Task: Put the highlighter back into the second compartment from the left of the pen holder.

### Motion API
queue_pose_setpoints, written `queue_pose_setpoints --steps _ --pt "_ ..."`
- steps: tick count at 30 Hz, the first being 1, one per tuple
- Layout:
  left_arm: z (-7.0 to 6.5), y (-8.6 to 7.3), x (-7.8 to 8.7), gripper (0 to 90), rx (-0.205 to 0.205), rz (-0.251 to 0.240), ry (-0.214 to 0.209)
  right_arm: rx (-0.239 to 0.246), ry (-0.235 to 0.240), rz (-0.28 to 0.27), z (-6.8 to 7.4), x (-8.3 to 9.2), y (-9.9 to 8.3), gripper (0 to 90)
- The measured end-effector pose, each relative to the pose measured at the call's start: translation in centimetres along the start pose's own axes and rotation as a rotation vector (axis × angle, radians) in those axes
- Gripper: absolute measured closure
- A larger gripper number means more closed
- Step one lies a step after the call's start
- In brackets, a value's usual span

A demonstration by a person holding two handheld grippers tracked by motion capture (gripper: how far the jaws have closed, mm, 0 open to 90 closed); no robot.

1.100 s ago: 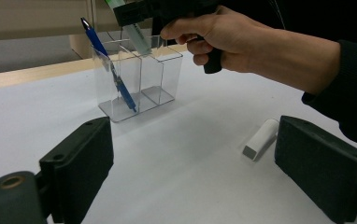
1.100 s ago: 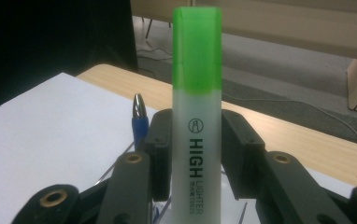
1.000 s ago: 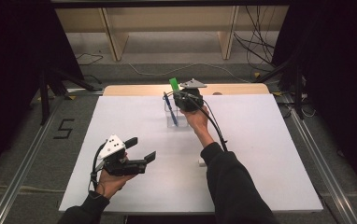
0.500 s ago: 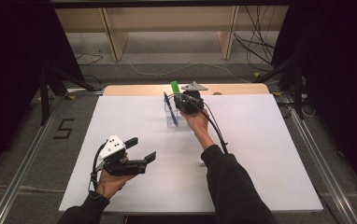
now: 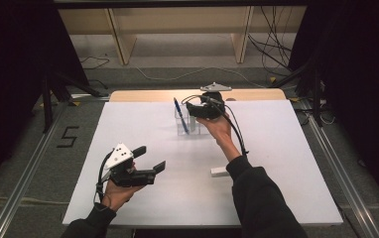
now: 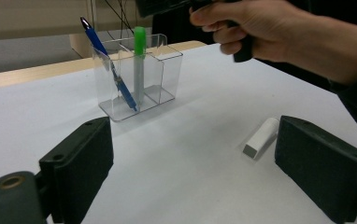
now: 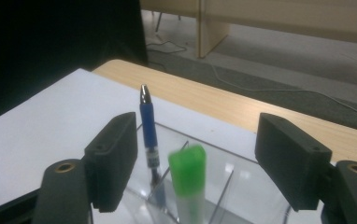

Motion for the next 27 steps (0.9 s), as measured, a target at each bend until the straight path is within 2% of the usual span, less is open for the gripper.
queue_pose_setpoints --steps 3,5,9,12,18,27 --pt "0.0 0.0 0.0 11.2 0.001 0.003 0.0 0.023 0.033 0.005 -0.1 1.6 0.1 28.4" --pt "0.0 -0.1 -0.1 11.2 0.0 0.006 0.002 0.043 0.066 0.032 -0.2 2.5 -0.1 26.0" --pt "0.0 -0.1 -0.1 11.2 0.003 0.004 0.002 0.063 0.104 0.058 -0.8 4.1 -0.8 24.7" --pt "0.0 -0.1 -0.1 11.2 0.006 0.005 0.004 0.082 0.117 0.069 -1.3 5.2 -1.2 24.3" --pt "0.0 -0.2 -0.2 11.2 0.004 0.009 0.003 0.09 0.154 0.087 -1.8 7.2 -2.1 23.8" --pt "0.0 -0.2 -0.2 11.2 -0.002 0.017 0.003 0.135 0.186 0.122 -1.6 9.5 -4.0 23.3"
Point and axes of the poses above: each handheld gripper's, and its own axes: x roughly backward along the jaws, y roughly out of its top, z roughly to its left, the point moved 5 cm from there along -x, roughly forward along the jaws, and after that the axes turned 1 degree about y, right-handed, at the moved point
